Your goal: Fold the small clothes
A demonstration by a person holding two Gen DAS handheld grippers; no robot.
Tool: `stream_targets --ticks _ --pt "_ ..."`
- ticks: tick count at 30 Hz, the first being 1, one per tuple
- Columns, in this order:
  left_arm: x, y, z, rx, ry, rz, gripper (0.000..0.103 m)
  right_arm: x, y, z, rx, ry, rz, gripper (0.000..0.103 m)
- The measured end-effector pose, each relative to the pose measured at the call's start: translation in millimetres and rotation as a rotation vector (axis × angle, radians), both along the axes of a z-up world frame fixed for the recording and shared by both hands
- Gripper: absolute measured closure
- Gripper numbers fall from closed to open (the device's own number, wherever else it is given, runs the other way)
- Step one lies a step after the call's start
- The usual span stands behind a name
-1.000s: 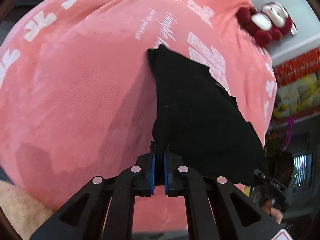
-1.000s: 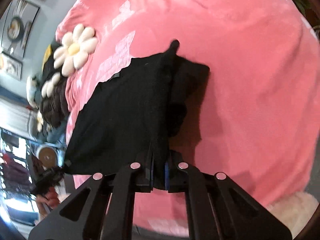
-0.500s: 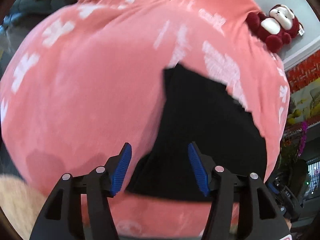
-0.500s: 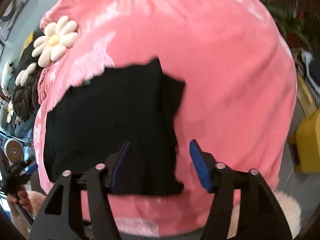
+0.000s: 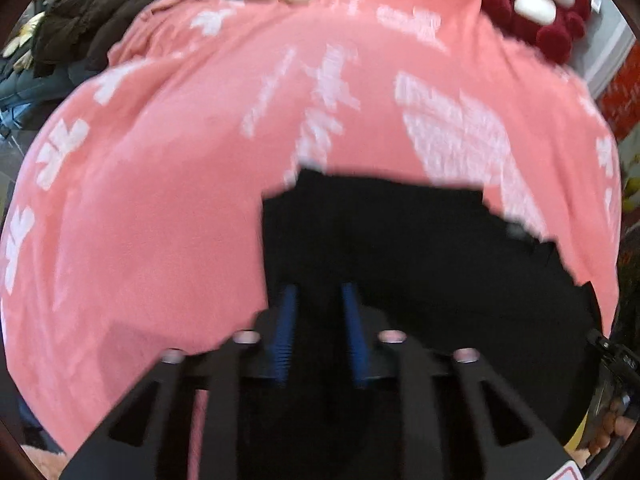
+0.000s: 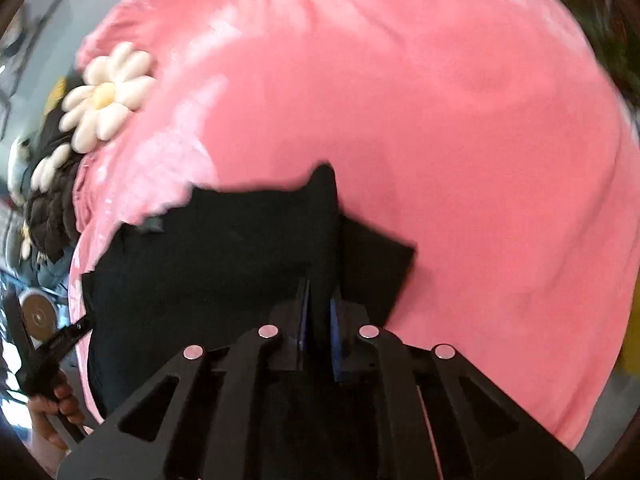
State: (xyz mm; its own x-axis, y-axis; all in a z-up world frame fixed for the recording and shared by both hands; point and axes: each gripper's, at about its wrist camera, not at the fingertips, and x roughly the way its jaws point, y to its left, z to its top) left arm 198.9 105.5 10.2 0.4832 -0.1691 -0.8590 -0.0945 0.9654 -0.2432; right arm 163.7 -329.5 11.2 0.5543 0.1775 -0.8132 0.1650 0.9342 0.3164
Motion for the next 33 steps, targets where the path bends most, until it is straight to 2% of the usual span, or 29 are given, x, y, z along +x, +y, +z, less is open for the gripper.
stream_targets --ticks 2,4,5,7,8,9,10,11,14,17,19,24,26,27,30,33 --pt "6 8 4 0.004 -0.023 0.027 0.09 7 -1 -3 -0.058 -0.015 -0.01 0.098" --pt "18 8 -9 0.031 0.025 0.025 0.089 21 -2 -34 -0.097 0.101 0.011 0.094" --pt "21 8 -15 0.043 0.04 0.019 0.085 21 -7 -42 -0.065 0.114 -0.005 0.09" --pt "20 7 -10 0.065 0.028 0.005 0.083 13 -13 -32 -0.027 0.084 -0.041 0.088" --pt "18 7 -6 0.058 0.029 -0.002 0.073 5 -14 -24 -0.017 0.069 -0.051 0.083" --pt "13 9 -2 0.035 0.03 0.003 0.063 -3 -16 -19 -0.005 0.055 -0.06 0.069" --pt "9 12 1 0.008 0.023 0.006 0.062 -15 -16 -13 0.013 0.032 -0.065 0.063" --pt "4 13 3 -0.011 0.022 0.004 0.06 -23 -14 -11 0.015 0.023 -0.062 0.059" --pt "-16 10 6 0.009 0.041 0.001 0.05 -46 1 -5 -0.043 0.038 -0.023 0.06" --pt "-42 13 5 -0.021 0.06 0.002 0.033 -67 10 -10 -0.06 0.07 0.004 0.04" --pt "-62 16 -1 -0.082 0.099 -0.008 0.032 -78 14 -16 -0.057 0.088 0.01 0.038" --pt "-99 28 -28 -0.124 0.186 0.021 0.031 -95 17 -37 -0.006 0.157 -0.011 0.037" --pt "-109 34 -36 -0.164 0.149 0.031 0.03 -93 19 -41 -0.014 0.163 -0.009 0.036" --pt "-112 33 -37 -0.16 0.124 0.024 0.029 -93 20 -42 -0.018 0.167 -0.011 0.034" --pt "-109 22 -40 -0.112 0.122 0.009 0.02 -93 21 -45 -0.022 0.159 -0.035 0.032" --pt "-104 9 -40 -0.03 0.128 -0.016 0.017 -99 24 -32 -0.111 0.079 -0.068 0.032"
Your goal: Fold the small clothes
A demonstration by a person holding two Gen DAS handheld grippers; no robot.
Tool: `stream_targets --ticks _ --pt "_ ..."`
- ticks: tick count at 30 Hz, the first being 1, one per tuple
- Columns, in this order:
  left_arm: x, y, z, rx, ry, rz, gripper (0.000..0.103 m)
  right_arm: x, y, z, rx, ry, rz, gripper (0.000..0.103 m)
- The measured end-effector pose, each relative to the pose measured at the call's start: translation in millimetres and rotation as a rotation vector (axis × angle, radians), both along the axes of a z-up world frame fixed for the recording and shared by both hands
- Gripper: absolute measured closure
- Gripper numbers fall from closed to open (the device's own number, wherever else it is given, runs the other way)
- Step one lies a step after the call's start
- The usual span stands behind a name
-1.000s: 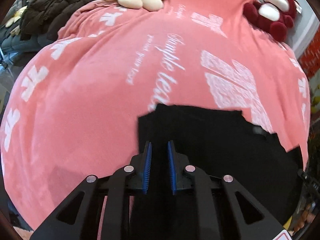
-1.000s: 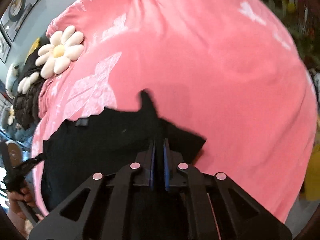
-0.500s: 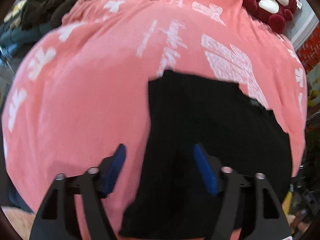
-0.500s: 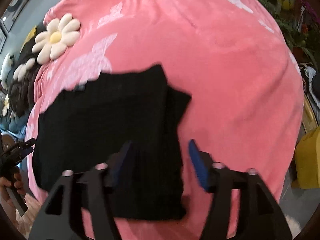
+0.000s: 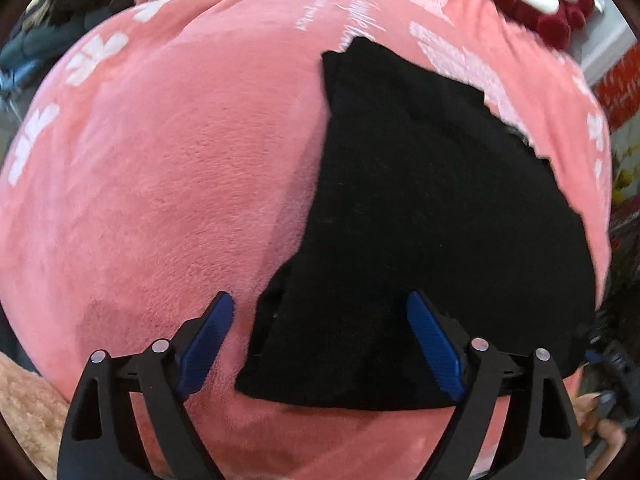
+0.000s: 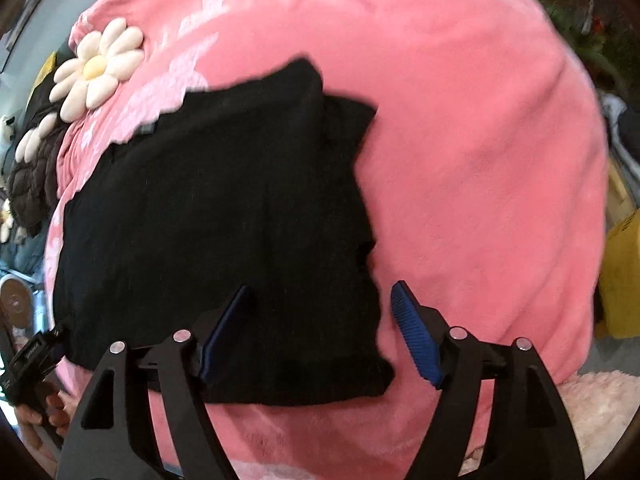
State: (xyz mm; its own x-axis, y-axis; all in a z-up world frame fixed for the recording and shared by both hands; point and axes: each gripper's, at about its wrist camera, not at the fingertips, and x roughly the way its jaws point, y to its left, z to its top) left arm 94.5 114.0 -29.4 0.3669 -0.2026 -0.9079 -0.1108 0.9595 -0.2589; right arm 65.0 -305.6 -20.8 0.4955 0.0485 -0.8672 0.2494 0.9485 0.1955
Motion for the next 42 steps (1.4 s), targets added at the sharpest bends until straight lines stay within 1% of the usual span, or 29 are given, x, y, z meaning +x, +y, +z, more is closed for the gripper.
stream_targets --ticks 2,3,6,8,10,11,13,16,18,19,20,21,22,23,24,25,27,28,29,32,33,35,36,38,39,41,42 --pt "1 -8 0 0.051 0.005 -0.011 0.017 -3 5 7 -0.045 -0.037 0.01 0.032" --pt "3 -10 0 0.062 0.01 -0.006 0.016 -4 7 11 -0.058 -0.057 0.019 0.032" --pt "8 -11 0 0.066 0.031 0.012 0.016 -8 16 25 -0.121 -0.13 0.051 0.032" --pt "11 -11 0 0.076 0.04 0.011 0.016 -12 24 33 -0.144 -0.184 0.09 0.032" --pt "13 -12 0 0.087 0.045 0.013 0.016 -15 36 37 -0.165 -0.208 0.151 0.032" --pt "15 -13 0 0.092 0.047 0.014 0.016 -15 37 36 -0.18 -0.198 0.166 0.032" --pt "19 -14 0 0.101 0.056 0.019 0.016 -10 43 26 -0.208 -0.151 0.179 0.032" --pt "24 -17 -2 0.11 0.067 0.025 0.015 2 40 5 -0.219 -0.035 0.15 0.032" --pt "24 -23 -3 0.11 0.075 0.032 0.015 8 36 -5 -0.199 0.018 0.128 0.032" --pt "25 -23 -3 0.109 0.079 0.032 0.015 10 33 -11 -0.173 0.051 0.124 0.031" --pt "27 -23 -3 0.11 0.084 0.032 0.015 12 27 -16 -0.135 0.067 0.1 0.028" --pt "28 -23 -4 0.107 0.087 0.029 0.017 12 23 -17 -0.121 0.069 0.083 0.022" --pt "27 -24 -3 0.101 0.087 0.03 0.018 13 20 -17 -0.107 0.073 0.071 0.02" --pt "30 -24 -3 0.093 0.092 0.028 0.024 14 17 -18 -0.087 0.076 0.067 0.02" --pt "32 -24 -1 0.083 0.094 0.022 0.036 14 15 -18 -0.072 0.077 0.061 0.02" --pt "34 -26 3 0.073 0.09 0.008 0.045 14 13 -18 -0.059 0.077 0.056 0.02" --pt "40 -33 13 0.057 0.091 -0.025 0.096 14 9 -16 -0.043 0.069 0.047 0.02" --pt "43 -37 19 0.049 0.095 -0.03 0.096 14 8 -15 -0.038 0.065 0.042 0.02" --pt "44 -42 26 0.062 0.088 -0.026 0.096 14 4 -14 -0.026 0.063 0.034 0.02" --pt "46 -74 64 0.107 -0.01 -0.089 0.097 11 -7 -9 0.007 0.046 -0.005 0.02" --pt "46 -92 81 0.122 -0.054 -0.128 0.098 10 -12 -6 0.017 0.035 -0.025 0.02" --pt "43 -124 108 0.122 -0.127 -0.193 0.098 7 -23 0 0.038 0.008 -0.062 0.02" --pt "43 -144 122 0.107 -0.16 -0.233 0.098 6 -30 3 0.051 -0.007 -0.086 0.02" --pt "43 -174 137 0.067 -0.19 -0.292 0.098 2 -43 9 0.075 -0.038 -0.13 0.02" --pt "41 -196 141 0.045 -0.2 -0.343 0.098 0 -51 10 0.089 -0.05 -0.149 0.02" --pt "36 -227 139 0.036 -0.205 -0.412 0.098 -4 -64 12 0.12 -0.064 -0.189 0.019" --pt "34 -247 129 0.034 -0.184 -0.451 0.097 -6 -69 13 0.137 -0.068 -0.203 0.019"
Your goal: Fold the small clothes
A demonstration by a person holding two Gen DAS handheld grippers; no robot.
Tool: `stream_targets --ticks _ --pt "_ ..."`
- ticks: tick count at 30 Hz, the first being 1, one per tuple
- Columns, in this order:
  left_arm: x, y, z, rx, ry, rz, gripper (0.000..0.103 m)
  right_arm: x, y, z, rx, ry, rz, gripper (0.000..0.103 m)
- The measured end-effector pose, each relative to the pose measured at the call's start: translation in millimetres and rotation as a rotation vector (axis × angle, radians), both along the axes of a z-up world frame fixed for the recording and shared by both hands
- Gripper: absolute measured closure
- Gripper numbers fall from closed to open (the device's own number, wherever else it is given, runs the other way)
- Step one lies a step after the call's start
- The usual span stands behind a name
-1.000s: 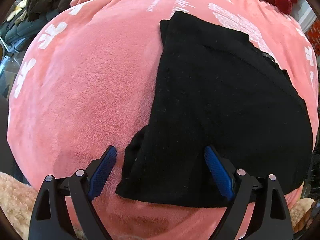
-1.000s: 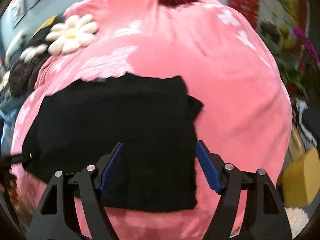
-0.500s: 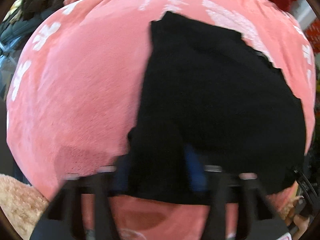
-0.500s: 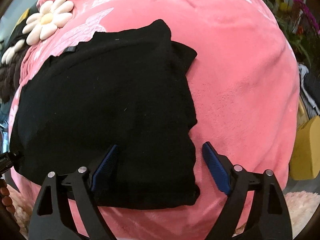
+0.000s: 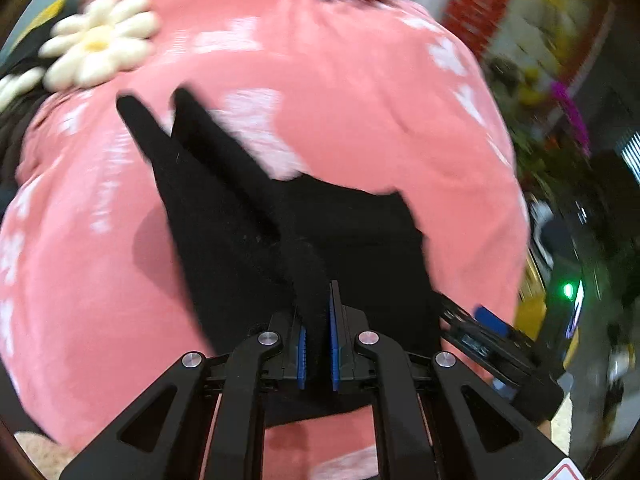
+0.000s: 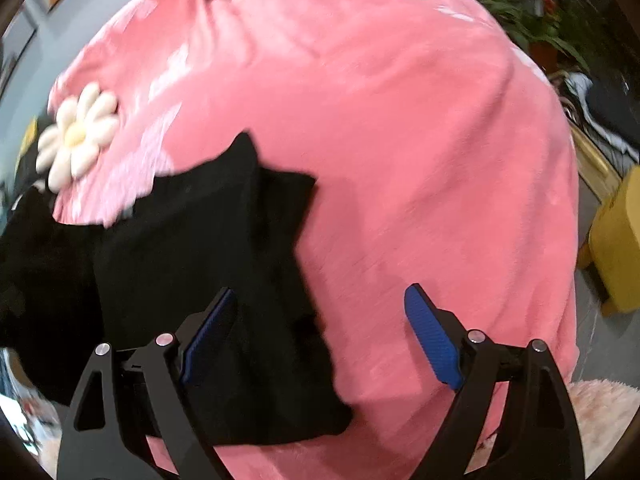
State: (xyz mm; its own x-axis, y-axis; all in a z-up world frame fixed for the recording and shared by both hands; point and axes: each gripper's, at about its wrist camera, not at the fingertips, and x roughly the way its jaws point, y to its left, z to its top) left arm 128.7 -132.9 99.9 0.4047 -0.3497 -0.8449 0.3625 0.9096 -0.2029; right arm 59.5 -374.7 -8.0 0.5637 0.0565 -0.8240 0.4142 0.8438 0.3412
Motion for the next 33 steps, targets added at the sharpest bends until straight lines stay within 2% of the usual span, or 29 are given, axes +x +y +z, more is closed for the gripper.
stream_targets --ticks 4,6,7,8,9,11,14,16,19,22,23,24,25,26,27,30,33 --pt "-2 -39 -66 0.026 0.165 -0.055 0.087 -6 -13 3 0.043 -0.039 -0.021 0.019" --pt "-8 -41 -89 0.038 0.231 -0.018 0.077 -9 -7 8 0.054 -0.072 -0.007 0.019" --pt "-9 -37 -92 0.024 0.239 0.004 0.07 -10 -6 12 0.065 -0.099 0.012 0.019" --pt "-13 -31 -92 0.001 0.239 0.026 0.054 -7 -3 14 0.076 -0.118 0.035 0.019" --pt "-19 -21 -88 -0.019 0.222 0.052 0.043 -4 0 16 0.092 -0.135 0.066 0.019" --pt "-25 -7 -78 -0.027 0.178 0.075 0.041 2 13 22 0.103 -0.175 0.139 0.019" --pt "-39 12 -66 0.03 0.109 0.086 0.037 15 40 28 0.117 -0.198 0.287 0.019" --pt "-41 24 -60 0.061 0.084 0.092 0.036 25 57 22 0.15 -0.155 0.355 0.02" --pt "-53 41 -57 0.108 0.077 0.111 0.033 40 77 12 0.106 -0.077 0.403 0.019" --pt "-58 56 -59 0.096 0.097 0.134 0.033 53 97 5 0.071 -0.029 0.45 0.019" --pt "-60 62 -59 0.089 0.108 0.144 0.033 55 100 2 0.075 -0.017 0.463 0.027" --pt "-60 64 -60 0.086 0.116 0.15 0.033 55 104 -1 0.073 0.007 0.471 0.049" --pt "-61 67 -61 0.085 0.124 0.159 0.033 57 108 -5 0.076 0.035 0.474 0.06" --pt "-64 72 -60 0.084 0.129 0.164 0.033 56 108 -7 0.086 0.044 0.476 0.079" --pt "-66 76 -62 0.082 0.134 0.167 0.033 57 109 -6 0.092 0.057 0.472 0.087" --pt "-69 81 -67 0.096 0.145 0.174 0.033 61 117 12 0.083 0.044 0.477 0.092" --pt "-71 87 -71 0.103 0.161 0.178 0.033 61 123 61 0.083 -0.063 0.494 0.092"
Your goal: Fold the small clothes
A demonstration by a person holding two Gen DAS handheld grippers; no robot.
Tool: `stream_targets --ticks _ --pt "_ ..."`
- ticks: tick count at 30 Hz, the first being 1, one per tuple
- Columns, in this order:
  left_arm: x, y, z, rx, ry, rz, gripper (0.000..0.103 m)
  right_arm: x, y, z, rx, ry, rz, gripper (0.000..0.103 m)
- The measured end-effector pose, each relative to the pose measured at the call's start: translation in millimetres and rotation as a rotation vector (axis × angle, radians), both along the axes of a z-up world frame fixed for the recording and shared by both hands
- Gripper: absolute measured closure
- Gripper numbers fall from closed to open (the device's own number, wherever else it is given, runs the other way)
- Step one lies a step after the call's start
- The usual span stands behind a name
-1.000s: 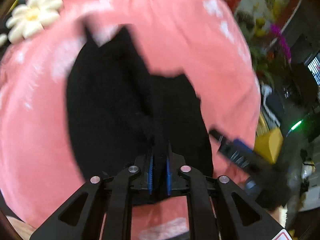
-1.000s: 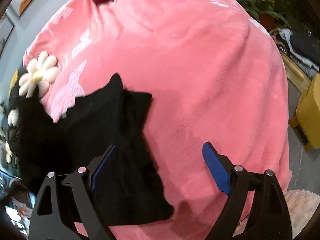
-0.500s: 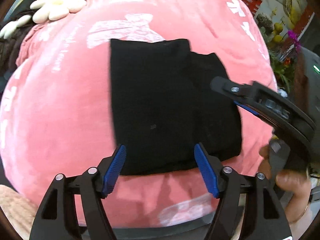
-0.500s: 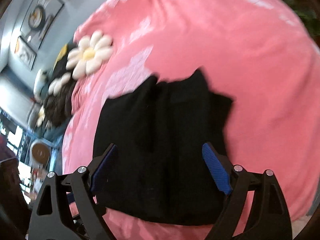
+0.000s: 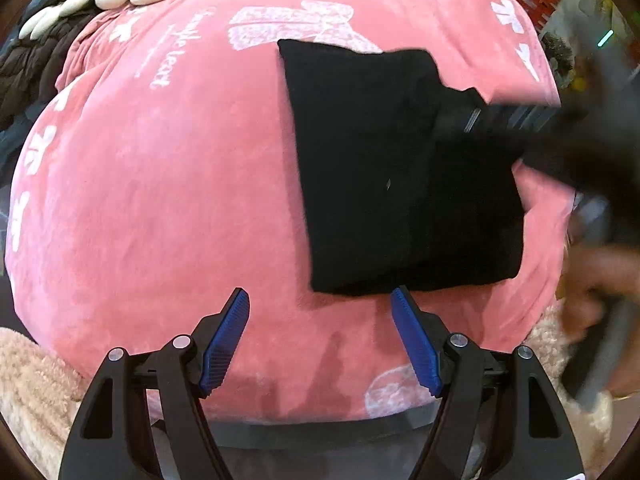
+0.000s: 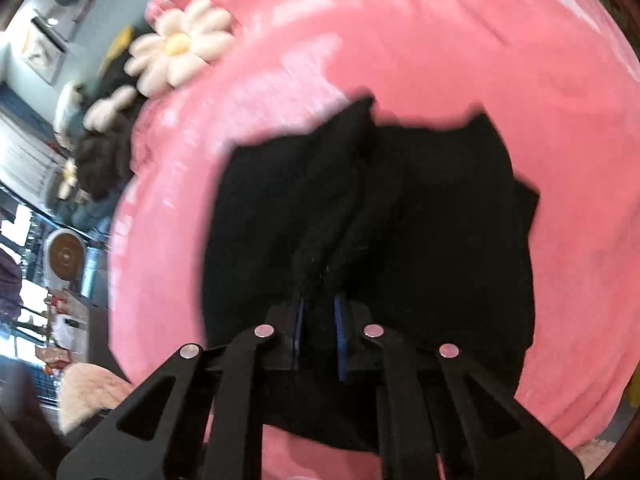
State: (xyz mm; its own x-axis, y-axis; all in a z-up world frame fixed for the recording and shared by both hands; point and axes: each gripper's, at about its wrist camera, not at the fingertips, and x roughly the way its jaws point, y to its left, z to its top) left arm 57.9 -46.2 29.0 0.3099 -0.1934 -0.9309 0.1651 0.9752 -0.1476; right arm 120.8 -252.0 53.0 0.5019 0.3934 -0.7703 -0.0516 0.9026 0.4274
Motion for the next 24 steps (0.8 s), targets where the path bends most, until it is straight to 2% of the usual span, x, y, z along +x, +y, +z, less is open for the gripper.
stream_targets --ticks 2,4,6,7,8,9,10,11,12,14,17,19,20,21,22,24 --pt "-1 1 -1 -0.001 0.006 0.004 0.033 -7 -4 32 0.01 -0.068 -0.002 0.092" --pt "0 2 -2 -0.011 0.012 0.006 0.032 -17 -18 39 -0.006 -0.077 -0.047 0.092" --pt "2 2 -6 -0.017 0.021 0.009 0.03 -19 -31 9 -0.109 -0.015 -0.088 0.091" --pt "3 1 -7 -0.02 0.029 0.013 0.03 -16 -41 -27 -0.131 0.07 -0.099 0.091" --pt "4 1 -11 -0.028 0.043 0.018 0.03 -14 -50 -57 -0.104 0.147 -0.109 0.09" --pt "5 2 -15 -0.035 0.053 0.019 0.029 -16 -57 -74 -0.066 0.19 -0.115 0.088" --pt "6 1 -18 -0.044 0.07 0.021 0.03 -20 -65 -81 0.005 0.198 -0.142 0.088" --pt "6 1 -20 -0.048 0.081 0.023 0.03 -24 -72 -76 0.07 0.179 -0.177 0.084" --pt "6 0 -21 -0.053 0.086 0.022 0.03 -26 -76 -65 0.096 0.151 -0.191 0.083" --pt "5 -2 -20 -0.053 0.076 0.011 0.029 -22 -75 -47 0.076 0.103 -0.179 0.081" --pt "5 -7 -21 -0.05 0.064 -0.015 0.029 -2 -74 -33 0.078 0.077 -0.154 0.071" --pt "7 -11 -22 -0.051 0.068 -0.022 0.029 21 -77 -27 0.035 0.051 -0.157 0.065" --pt "9 -12 -21 -0.058 0.067 -0.022 0.029 29 -77 -28 0.018 0.046 -0.155 0.058" --pt "11 -12 -20 -0.073 0.063 -0.023 0.029 39 -74 -29 -0.005 0.044 -0.148 0.045" --pt "12 -12 -17 -0.088 0.054 -0.024 0.029 53 -71 -33 -0.044 0.054 -0.141 0.038" --pt "16 -12 -14 -0.1 0.038 -0.02 0.029 67 -70 -45 -0.092 0.086 -0.125 0.034"
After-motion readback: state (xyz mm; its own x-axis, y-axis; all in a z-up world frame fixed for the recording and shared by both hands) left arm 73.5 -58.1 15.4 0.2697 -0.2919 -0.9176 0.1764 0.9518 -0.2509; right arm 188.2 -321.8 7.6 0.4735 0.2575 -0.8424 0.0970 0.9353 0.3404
